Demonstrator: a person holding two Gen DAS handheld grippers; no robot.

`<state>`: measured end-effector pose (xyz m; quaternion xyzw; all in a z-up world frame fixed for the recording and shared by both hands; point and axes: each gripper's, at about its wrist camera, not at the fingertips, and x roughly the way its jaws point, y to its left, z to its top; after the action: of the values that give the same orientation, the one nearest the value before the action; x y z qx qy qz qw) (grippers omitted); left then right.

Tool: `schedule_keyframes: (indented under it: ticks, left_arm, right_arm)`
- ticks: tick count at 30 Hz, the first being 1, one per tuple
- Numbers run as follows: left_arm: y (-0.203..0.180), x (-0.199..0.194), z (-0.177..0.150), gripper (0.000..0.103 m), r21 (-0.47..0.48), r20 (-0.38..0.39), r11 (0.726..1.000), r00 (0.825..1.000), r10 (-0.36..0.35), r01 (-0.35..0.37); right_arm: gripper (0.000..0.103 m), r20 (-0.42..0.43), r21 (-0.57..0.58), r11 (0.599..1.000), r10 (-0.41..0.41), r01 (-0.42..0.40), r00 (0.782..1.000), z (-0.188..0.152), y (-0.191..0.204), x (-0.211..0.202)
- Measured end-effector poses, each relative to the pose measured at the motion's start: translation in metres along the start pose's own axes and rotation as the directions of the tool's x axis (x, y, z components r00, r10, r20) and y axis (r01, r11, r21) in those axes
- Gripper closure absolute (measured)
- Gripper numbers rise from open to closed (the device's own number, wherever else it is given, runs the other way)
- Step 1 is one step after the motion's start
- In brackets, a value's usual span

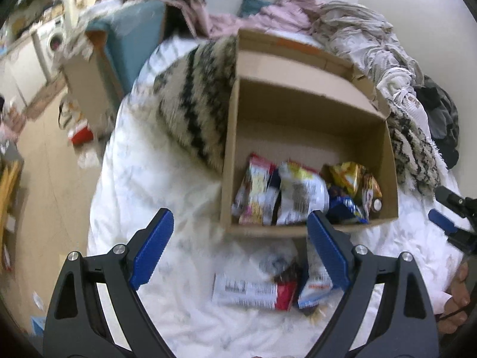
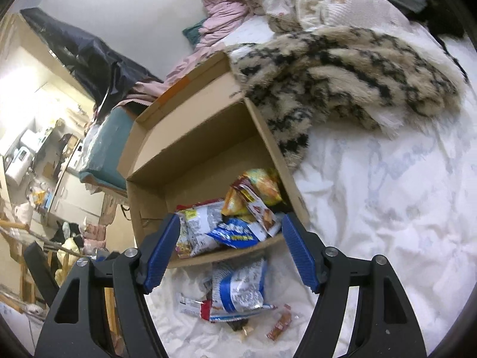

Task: Organize snacks
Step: 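Withdraw both tools toward the remaining snacks, then grasp the white-and-red snack bar with the left tool while the right tool grasps the blue-and-white bag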

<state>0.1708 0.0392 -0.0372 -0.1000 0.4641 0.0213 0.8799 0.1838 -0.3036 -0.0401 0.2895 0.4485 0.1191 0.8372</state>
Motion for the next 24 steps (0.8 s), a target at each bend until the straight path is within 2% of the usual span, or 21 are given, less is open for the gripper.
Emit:
schedule_keyframes:
  ticks: [4,10,14,17,20,24]
  left_arm:
    - [0.012,-0.001,-0.013,0.014,-0.048,-0.041,0.999,0.999,0.003,-0.005]
    - [0.019,0.003,-0.029,0.014,-0.041,-0.11,0.999,0.994,0.029,-0.033]
    - [0.028,0.005,-0.037,0.014,-0.057,-0.137,0.997,0.99,0.044,-0.052]
    - [0.04,0.012,-0.042,0.014,-0.101,-0.176,0.991,0.982,0.066,-0.085]
    - [0.05,0.025,-0.047,0.014,-0.15,-0.225,0.983,0.972,0.067,-0.102]
    - [0.047,0.047,-0.055,0.014,-0.136,-0.284,0.984,0.956,0.069,-0.111]
  right_arm:
    - [0.029,-0.024,0.055,0.998,0.008,-0.007,1.0,-0.014,-0.009,-0.003]
    - [0.029,-0.071,0.032,0.999,-0.01,0.012,0.997,-0.036,-0.005,-0.003]
    - [0.029,-0.13,0.021,0.998,-0.052,0.055,0.99,-0.055,-0.006,0.003]
    - [0.029,-0.191,0.024,0.99,-0.133,0.14,0.973,-0.072,-0.016,0.009]
    - [0.029,-0.231,0.093,0.985,-0.119,0.143,0.966,-0.079,-0.03,0.015]
    - [0.029,-0.25,0.121,0.983,-0.103,0.137,0.963,-0.077,-0.033,0.021]
